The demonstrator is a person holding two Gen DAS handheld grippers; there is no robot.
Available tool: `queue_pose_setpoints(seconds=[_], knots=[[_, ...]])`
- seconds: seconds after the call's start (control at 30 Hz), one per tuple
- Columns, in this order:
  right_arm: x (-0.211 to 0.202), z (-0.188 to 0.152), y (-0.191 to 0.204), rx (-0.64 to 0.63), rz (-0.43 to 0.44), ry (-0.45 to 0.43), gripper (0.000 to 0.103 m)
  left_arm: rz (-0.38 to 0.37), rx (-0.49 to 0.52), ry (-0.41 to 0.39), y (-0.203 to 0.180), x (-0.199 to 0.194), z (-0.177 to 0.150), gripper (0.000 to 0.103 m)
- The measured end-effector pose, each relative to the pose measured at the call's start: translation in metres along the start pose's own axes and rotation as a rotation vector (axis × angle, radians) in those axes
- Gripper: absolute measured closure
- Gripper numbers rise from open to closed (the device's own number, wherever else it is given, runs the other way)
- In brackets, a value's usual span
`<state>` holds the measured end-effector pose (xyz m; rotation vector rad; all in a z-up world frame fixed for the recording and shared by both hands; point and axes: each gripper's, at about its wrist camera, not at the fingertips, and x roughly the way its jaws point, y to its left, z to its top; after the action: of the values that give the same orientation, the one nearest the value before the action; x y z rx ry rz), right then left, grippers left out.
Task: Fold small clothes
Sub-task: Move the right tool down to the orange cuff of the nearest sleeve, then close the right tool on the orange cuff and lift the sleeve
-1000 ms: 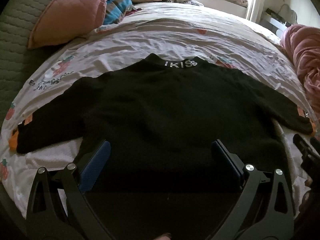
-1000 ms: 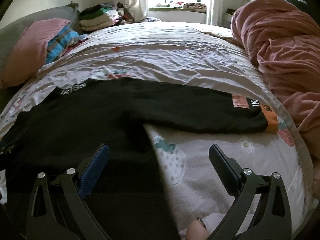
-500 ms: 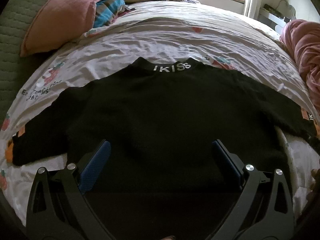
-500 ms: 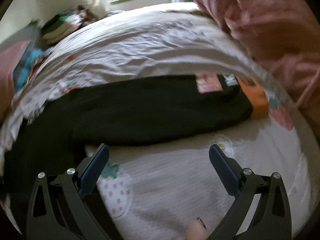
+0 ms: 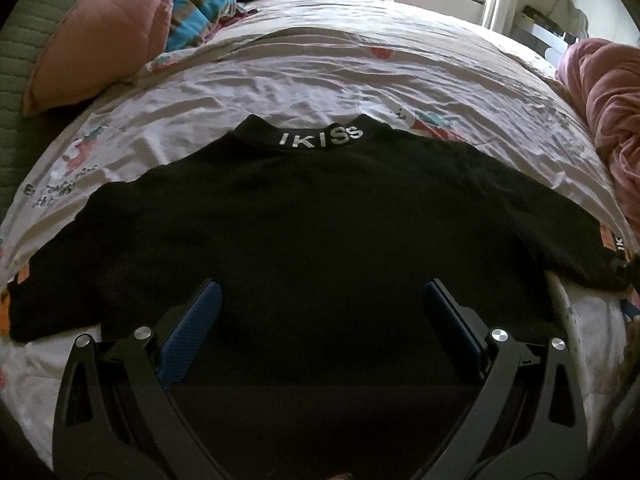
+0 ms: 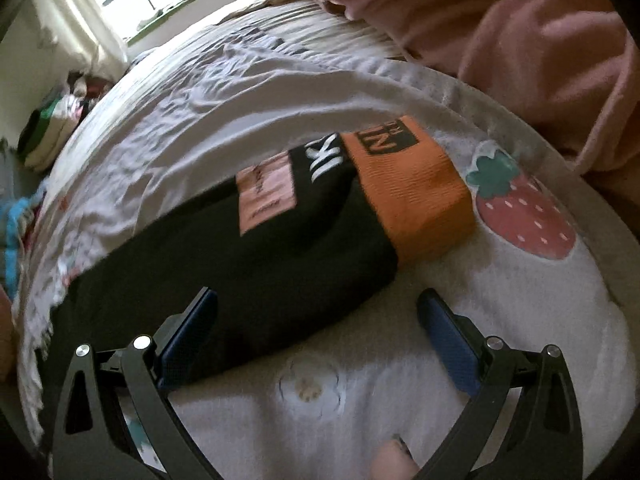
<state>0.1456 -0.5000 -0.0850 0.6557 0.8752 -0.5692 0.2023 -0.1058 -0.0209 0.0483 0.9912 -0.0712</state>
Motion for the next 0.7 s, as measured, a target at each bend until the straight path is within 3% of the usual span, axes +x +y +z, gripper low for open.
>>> queue_pose_setpoints(seconds=[0.2, 0.27, 0.3, 0.37, 0.47, 0.7], knots=[[0.005, 0.015, -0.002, 0.045, 0.071, -0.036, 0.007, 0.005, 0.002, 0.000, -0.002, 0.002, 0.002, 0.009], [0.004, 0.019, -0.002, 0.053, 0.075, -0.066, 0.034, 0.004, -0.001, -0.001, -0.002, 0.003, 0.003, 0.009], [0.004, 0.022, -0.002, 0.057, 0.076, -0.081, 0.042, 0.005, -0.003, -0.001, -0.002, 0.004, 0.004, 0.009], [-0.001, 0.025, -0.001, 0.045, 0.112, -0.124, 0.071, 0.002, -0.008, -0.001, 0.000, 0.006, 0.006, 0.008], [-0.018, 0.027, 0.010, -0.029, 0.143, -0.206, 0.089, -0.009, -0.025, 0.001, 0.004, 0.006, 0.012, 0.008], [-0.063, 0.023, 0.053, -0.168, 0.303, -0.303, 0.091, -0.030, -0.071, -0.034, 0.021, -0.009, 0.028, 0.009]])
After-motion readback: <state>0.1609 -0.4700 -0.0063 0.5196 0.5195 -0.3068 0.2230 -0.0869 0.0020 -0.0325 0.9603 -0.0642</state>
